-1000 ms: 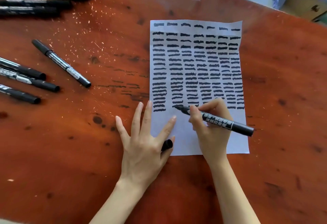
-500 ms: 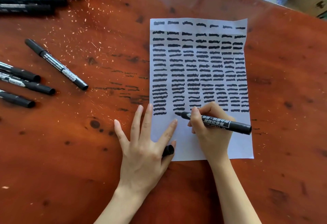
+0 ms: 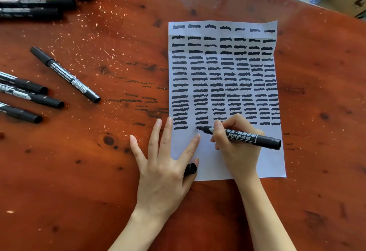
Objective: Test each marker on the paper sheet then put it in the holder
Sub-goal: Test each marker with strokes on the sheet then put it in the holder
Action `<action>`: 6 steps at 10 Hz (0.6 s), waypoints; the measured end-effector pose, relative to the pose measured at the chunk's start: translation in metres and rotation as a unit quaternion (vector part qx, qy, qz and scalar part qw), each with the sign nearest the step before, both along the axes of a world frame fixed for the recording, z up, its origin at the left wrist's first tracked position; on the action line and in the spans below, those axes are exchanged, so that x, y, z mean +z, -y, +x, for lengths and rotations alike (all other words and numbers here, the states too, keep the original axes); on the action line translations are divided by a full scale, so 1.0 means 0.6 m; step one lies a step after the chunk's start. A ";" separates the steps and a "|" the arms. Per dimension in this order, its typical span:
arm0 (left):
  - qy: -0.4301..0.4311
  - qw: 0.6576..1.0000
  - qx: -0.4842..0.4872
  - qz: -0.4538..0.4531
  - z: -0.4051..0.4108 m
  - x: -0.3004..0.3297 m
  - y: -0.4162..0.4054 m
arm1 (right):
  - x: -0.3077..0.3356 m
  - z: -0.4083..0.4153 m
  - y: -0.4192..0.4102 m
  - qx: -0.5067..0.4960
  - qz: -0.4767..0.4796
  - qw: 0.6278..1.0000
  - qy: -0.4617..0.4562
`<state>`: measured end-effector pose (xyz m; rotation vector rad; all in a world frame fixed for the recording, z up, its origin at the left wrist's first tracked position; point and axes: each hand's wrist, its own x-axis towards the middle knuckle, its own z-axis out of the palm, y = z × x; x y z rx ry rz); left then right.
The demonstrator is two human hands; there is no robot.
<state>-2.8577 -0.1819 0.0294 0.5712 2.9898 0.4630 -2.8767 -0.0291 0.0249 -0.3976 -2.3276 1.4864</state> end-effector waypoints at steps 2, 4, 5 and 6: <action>0.001 1.000 0.000 0.000 0.001 0.001 0.001 | -0.002 0.000 0.000 0.005 0.009 1.000 0.001; 0.002 1.000 0.000 0.001 0.001 0.001 0.000 | -0.001 0.002 0.000 0.001 0.006 1.000 -0.004; 0.000 1.000 -0.001 0.000 0.000 0.001 0.001 | -0.001 0.001 0.000 -0.001 -0.001 1.000 -0.004; -0.001 1.000 -0.001 0.000 0.001 0.000 0.001 | -0.001 0.001 0.001 -0.007 -0.003 1.000 -0.005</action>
